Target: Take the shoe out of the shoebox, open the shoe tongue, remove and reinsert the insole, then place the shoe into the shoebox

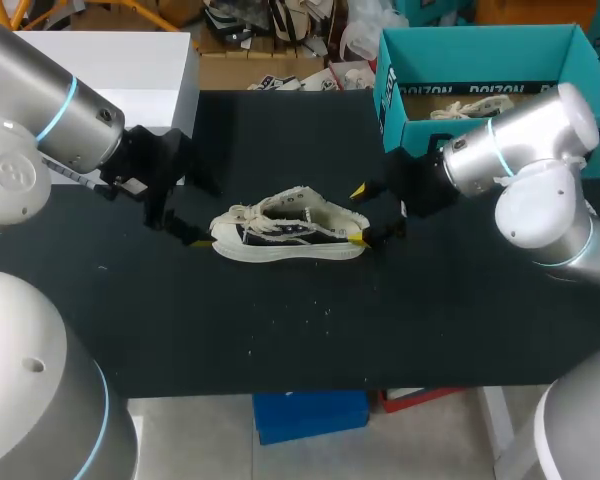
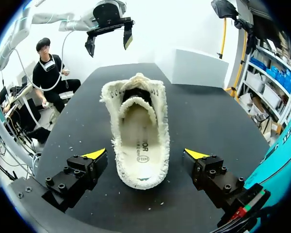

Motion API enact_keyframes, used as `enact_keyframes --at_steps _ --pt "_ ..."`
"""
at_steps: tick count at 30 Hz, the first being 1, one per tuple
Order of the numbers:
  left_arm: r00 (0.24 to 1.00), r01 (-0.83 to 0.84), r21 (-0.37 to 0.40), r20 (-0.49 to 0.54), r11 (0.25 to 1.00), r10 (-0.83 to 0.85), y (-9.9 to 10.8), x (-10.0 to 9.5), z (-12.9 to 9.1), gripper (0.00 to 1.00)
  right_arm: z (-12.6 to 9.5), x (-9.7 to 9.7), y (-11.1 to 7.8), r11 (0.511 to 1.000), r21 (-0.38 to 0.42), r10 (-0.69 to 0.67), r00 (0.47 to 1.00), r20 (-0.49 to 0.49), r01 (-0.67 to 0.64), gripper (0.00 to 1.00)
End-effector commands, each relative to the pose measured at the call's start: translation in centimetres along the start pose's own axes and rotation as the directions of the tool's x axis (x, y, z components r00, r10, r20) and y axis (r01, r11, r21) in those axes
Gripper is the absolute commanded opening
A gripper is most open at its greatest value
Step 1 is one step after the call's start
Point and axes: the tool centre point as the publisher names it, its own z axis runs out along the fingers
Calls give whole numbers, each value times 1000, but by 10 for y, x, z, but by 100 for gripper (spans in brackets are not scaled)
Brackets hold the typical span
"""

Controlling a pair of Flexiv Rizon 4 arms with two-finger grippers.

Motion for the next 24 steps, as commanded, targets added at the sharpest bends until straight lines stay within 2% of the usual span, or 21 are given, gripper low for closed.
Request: enact_keyframes --at_steps 1,24 --pt "1000 -2 2 4 1000 2 1 1 1 100 11 0 -3 1000 -12 3 1000 3 -3 100" --pt "1000 -2 2 4 1000 2 1 1 1 100 41 4 -15 998 -58 37 999 -11 -38 100"
